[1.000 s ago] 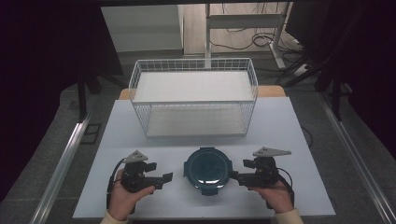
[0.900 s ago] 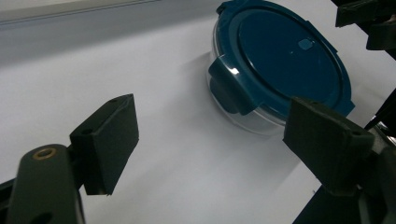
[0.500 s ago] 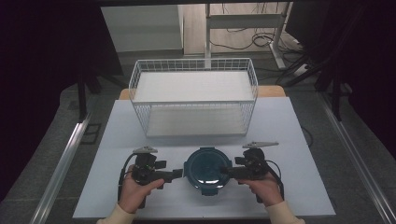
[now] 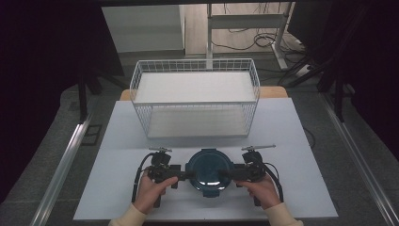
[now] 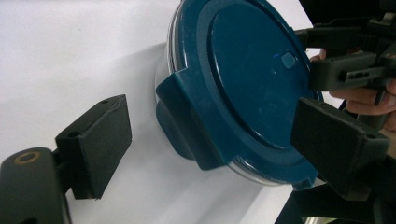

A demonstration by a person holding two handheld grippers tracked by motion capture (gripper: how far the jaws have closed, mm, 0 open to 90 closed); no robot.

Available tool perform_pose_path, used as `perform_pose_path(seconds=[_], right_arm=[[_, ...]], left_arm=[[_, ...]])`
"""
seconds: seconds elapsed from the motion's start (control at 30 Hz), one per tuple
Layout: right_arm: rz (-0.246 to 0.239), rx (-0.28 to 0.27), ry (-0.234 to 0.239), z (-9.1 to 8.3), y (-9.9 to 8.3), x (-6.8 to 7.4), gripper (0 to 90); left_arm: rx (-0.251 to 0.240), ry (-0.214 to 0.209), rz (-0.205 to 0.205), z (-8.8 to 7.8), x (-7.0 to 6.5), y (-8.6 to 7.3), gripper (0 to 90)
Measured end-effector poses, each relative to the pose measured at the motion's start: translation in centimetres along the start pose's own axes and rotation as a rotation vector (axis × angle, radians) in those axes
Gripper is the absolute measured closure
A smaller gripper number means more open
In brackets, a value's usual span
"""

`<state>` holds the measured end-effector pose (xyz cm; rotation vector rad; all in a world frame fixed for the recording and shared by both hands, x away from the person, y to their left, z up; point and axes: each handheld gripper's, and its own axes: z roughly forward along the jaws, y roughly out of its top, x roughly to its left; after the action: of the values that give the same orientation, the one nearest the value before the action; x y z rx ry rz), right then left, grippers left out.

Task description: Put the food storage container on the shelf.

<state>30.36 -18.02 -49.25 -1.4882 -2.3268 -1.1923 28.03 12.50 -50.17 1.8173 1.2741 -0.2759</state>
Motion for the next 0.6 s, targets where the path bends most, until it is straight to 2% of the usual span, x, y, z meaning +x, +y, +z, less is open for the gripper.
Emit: perform_pose_path(seconds=[0.2, 0.33, 0.4, 0.6], right_arm=[[0.034, 0.017, 0.027, 0.6, -0.2, -0.1, 10.2], [0.055, 0.031, 0.054, 0.9, -0.3, 0.0, 12.4], [0.072, 0.031, 0.057, 1.0, -0.3, 0.1, 13.1], [0.128, 0.022, 0.077, 0.6, -0.3, -0.5, 20.3]], left_arm=[[0.032, -0.038, -0.019, 1.0, 0.2, 0.1, 13.4], [0.051, -0.053, -0.017, 1.7, 0.0, 0.0, 14.9], [0.066, -0.052, -0.012, 1.9, -0.1, -0.1, 15.8], [0.065, -0.054, -0.029, 2.0, -0.1, -0.2, 16.4]])
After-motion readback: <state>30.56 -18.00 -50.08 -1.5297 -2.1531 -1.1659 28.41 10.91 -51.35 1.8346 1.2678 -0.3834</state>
